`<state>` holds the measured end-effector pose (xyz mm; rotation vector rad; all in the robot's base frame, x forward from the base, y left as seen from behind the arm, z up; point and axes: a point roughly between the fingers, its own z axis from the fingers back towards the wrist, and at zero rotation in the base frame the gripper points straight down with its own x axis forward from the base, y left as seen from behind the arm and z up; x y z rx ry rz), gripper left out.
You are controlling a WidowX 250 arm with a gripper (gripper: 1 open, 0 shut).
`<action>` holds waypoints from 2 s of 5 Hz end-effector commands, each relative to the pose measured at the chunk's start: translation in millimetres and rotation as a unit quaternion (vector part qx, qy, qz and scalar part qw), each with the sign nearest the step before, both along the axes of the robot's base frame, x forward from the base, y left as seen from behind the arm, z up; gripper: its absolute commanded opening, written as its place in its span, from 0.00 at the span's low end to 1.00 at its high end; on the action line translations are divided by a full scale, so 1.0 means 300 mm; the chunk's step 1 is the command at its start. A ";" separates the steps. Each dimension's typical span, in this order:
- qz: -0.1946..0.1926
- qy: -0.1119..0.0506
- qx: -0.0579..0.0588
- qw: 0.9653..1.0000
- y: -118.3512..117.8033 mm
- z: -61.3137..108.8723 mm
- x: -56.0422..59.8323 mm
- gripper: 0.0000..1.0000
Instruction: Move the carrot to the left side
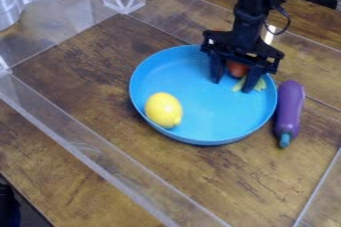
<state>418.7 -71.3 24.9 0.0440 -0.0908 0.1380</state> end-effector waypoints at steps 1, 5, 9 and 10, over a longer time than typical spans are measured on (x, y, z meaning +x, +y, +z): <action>0.024 0.005 0.002 1.000 -0.017 -0.023 -0.025 0.00; 0.126 -0.012 0.000 0.992 0.124 0.063 -0.148 0.00; 0.221 -0.054 -0.033 0.973 0.460 0.278 -0.211 0.00; 0.232 -0.057 -0.030 0.971 0.558 0.275 -0.260 0.00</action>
